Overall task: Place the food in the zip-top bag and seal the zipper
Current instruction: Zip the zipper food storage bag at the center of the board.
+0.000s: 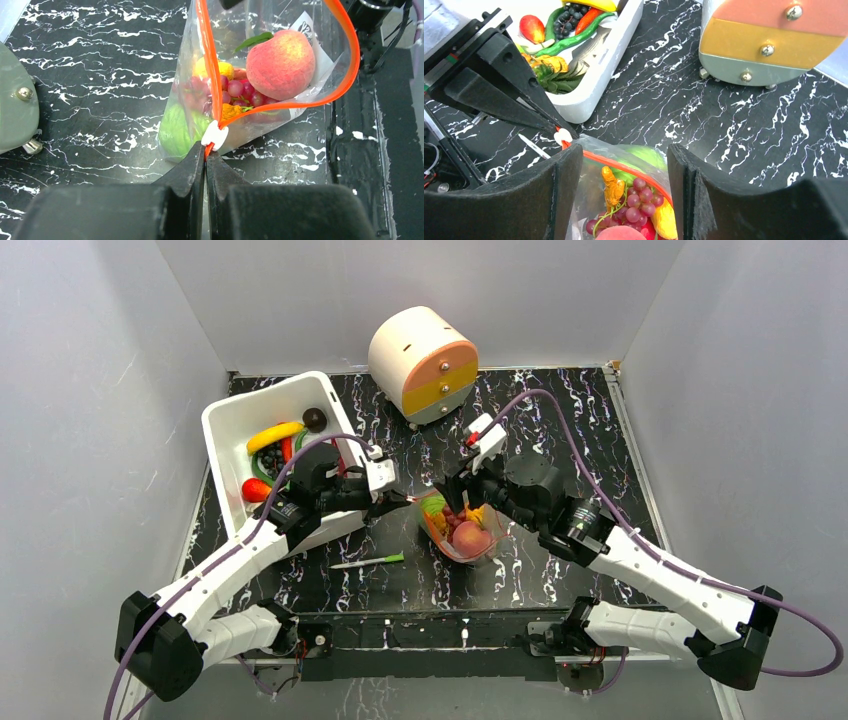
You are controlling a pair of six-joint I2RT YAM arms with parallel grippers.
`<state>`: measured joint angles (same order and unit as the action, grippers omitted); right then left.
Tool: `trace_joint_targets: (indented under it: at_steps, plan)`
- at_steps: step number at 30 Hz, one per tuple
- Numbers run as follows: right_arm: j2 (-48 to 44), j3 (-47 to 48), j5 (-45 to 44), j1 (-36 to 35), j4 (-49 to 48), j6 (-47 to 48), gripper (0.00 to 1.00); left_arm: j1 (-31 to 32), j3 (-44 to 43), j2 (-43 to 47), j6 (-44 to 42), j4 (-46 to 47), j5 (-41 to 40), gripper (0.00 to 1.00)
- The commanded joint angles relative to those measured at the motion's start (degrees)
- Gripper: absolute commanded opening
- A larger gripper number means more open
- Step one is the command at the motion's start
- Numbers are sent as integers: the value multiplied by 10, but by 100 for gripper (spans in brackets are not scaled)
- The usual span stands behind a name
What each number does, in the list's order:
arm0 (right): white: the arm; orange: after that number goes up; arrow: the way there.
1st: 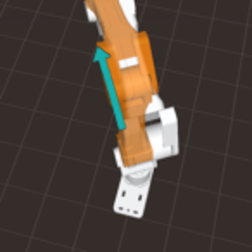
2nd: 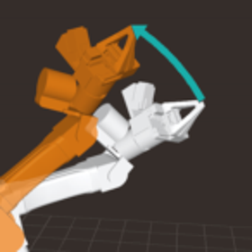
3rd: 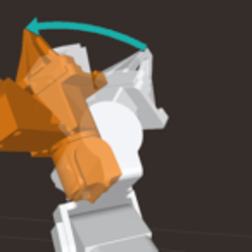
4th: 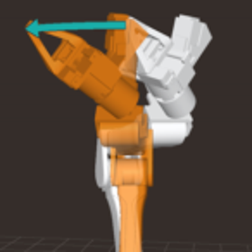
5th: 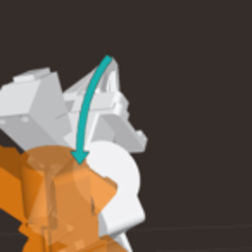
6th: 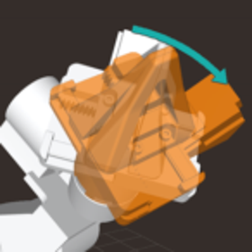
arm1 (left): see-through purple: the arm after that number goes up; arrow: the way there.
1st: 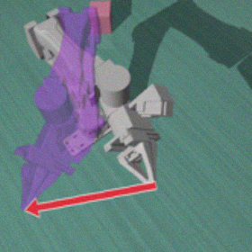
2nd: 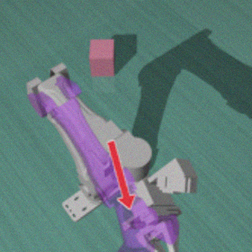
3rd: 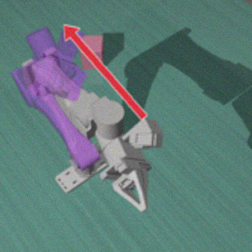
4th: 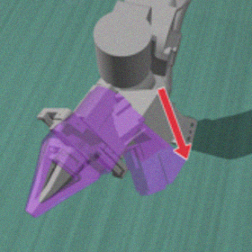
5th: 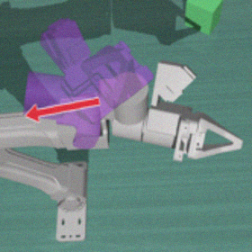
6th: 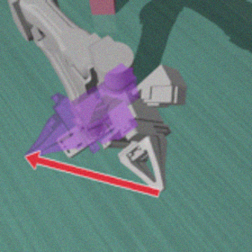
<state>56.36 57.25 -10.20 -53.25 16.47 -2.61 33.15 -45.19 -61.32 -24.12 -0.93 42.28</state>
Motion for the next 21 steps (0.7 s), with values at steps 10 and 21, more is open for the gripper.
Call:
trace_joint_targets:
  at_steps: [10,21]
  plan:
    - [20,24,160,-2,-31,95,36,2,-34,-8,102,63,47,0]
    - [55,22,192,-3,-46,135,37,2,-45,-16,121,67,72,0]
